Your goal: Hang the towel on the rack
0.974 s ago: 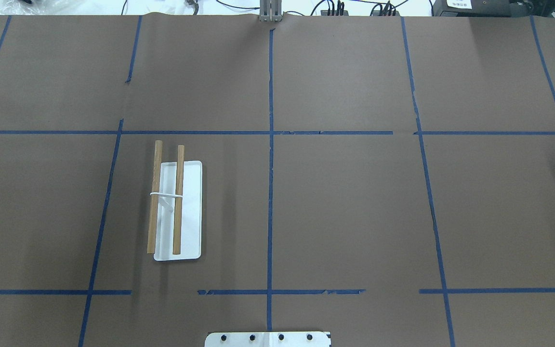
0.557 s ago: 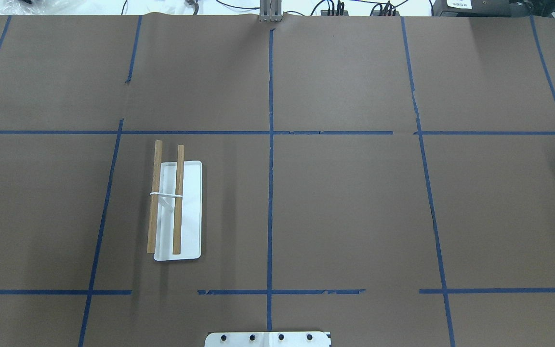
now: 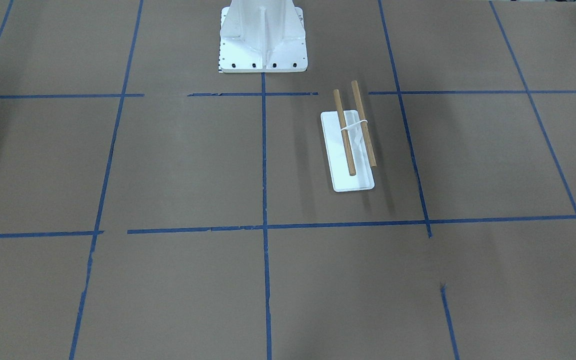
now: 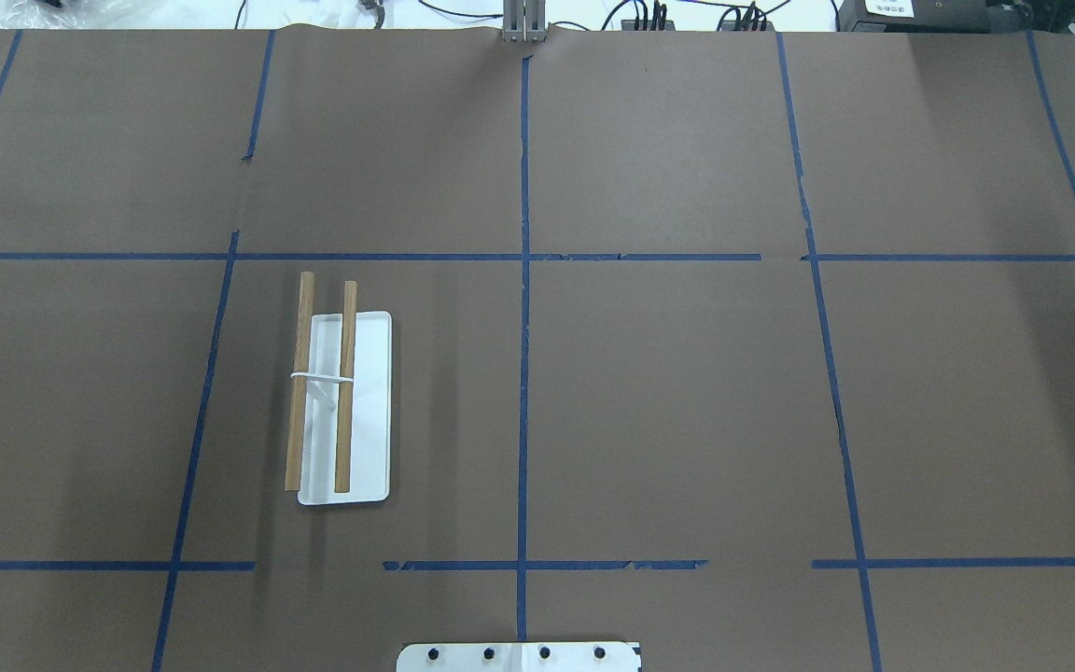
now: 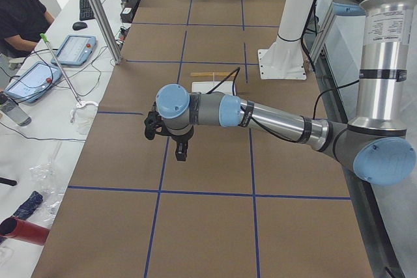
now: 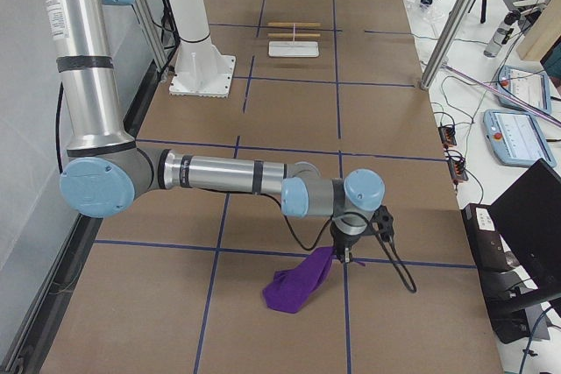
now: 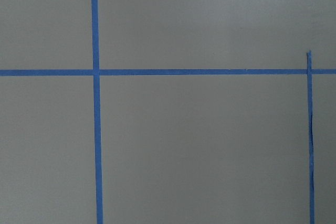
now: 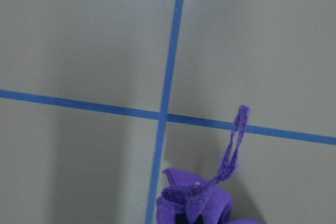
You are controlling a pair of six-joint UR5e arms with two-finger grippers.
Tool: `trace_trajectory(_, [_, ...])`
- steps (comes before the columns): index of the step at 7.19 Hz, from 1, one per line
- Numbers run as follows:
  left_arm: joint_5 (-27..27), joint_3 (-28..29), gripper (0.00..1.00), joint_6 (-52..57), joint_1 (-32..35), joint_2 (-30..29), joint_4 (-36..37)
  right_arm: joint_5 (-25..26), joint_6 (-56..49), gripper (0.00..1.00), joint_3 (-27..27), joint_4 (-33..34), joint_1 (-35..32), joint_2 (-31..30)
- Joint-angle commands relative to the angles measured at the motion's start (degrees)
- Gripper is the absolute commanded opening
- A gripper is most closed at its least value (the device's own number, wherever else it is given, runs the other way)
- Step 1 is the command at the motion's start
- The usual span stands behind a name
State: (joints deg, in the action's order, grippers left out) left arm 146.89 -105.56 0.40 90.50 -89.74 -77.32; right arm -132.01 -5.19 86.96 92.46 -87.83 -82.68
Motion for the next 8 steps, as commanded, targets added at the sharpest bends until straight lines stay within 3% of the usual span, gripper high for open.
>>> trace_trajectory(1, [-0.46,0.61,1.0,-0.31,-0.24,-1.83,-2.37,-1.57,0.52,0.0,19.58,14.11,-0.33,-0.9])
trace_trajectory(3, [0.05,-0.34,1.0,-0.58,-1.38,-2.63,-6.08,-9.9,13.81,0.0,27.35,16.79,2.81,0.5])
trace_trajectory(6, [0.15,-0.96,1.0,-19.87,-4.0,-11.92,-6.35,-12.57,35.62,0.0,32.12,16.7,14.66,12.42])
trace_trajectory(8, [1.02,-4.03,1.0,-23.85,-9.09,-15.27,-8.09,-11.87,43.74,0.0,32.75,16.18,21.53,20.94])
